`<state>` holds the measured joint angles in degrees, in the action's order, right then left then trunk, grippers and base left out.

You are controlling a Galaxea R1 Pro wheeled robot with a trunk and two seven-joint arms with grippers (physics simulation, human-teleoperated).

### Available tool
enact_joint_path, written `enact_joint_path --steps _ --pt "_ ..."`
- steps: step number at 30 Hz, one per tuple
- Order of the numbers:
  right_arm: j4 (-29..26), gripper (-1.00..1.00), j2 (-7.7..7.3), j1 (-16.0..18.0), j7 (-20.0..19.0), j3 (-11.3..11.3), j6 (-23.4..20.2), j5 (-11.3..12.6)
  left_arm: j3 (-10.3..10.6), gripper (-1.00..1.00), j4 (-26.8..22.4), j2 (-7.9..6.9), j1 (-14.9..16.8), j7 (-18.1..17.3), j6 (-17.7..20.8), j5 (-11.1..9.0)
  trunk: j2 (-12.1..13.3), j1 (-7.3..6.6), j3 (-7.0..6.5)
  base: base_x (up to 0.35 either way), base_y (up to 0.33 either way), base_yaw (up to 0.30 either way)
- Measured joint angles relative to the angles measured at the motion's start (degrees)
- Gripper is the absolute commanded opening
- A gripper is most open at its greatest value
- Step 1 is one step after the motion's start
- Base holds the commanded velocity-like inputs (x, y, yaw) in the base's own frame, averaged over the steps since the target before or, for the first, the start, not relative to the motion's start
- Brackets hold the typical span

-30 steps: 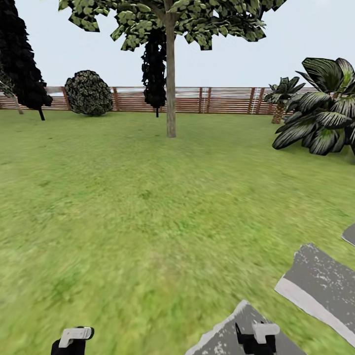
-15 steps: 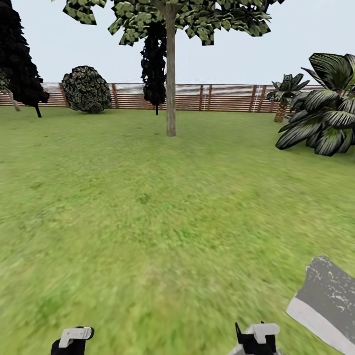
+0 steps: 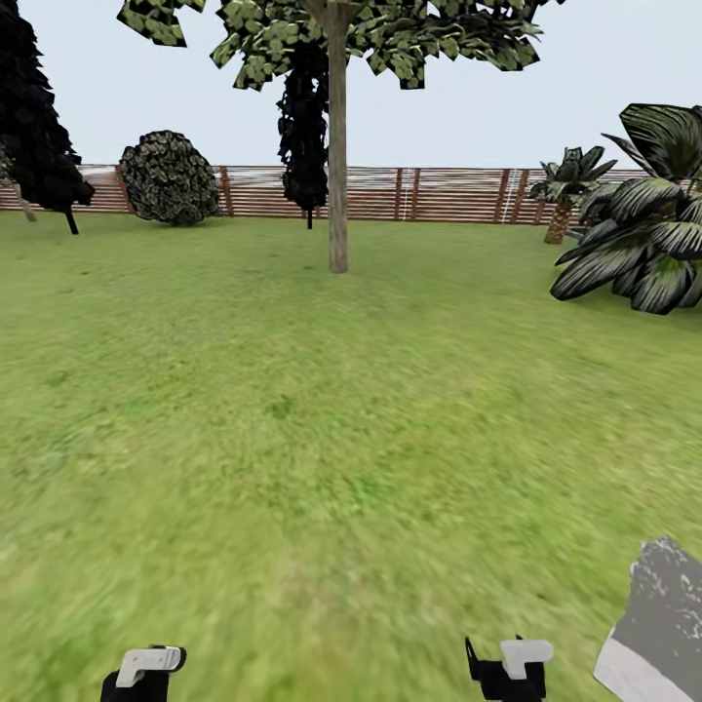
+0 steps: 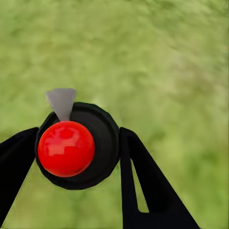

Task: In the garden, pick up the pesticide atomizer on the floor and spray pesticide onto both trees until each tree trunk is fully covered.

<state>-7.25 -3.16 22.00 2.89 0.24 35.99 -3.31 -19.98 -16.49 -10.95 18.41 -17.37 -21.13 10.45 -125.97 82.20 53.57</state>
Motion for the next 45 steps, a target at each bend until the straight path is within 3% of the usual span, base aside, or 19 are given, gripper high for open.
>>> enact_joint_path --steps 45 --pt "0.0 1.00 0.00 0.0 0.0 0.0 0.0 0.0 0.0 -1.00 -0.1 -0.01 0.0 0.0 0.0 0.0 0.0 0.00 0.00 0.339 0.000 0.000"
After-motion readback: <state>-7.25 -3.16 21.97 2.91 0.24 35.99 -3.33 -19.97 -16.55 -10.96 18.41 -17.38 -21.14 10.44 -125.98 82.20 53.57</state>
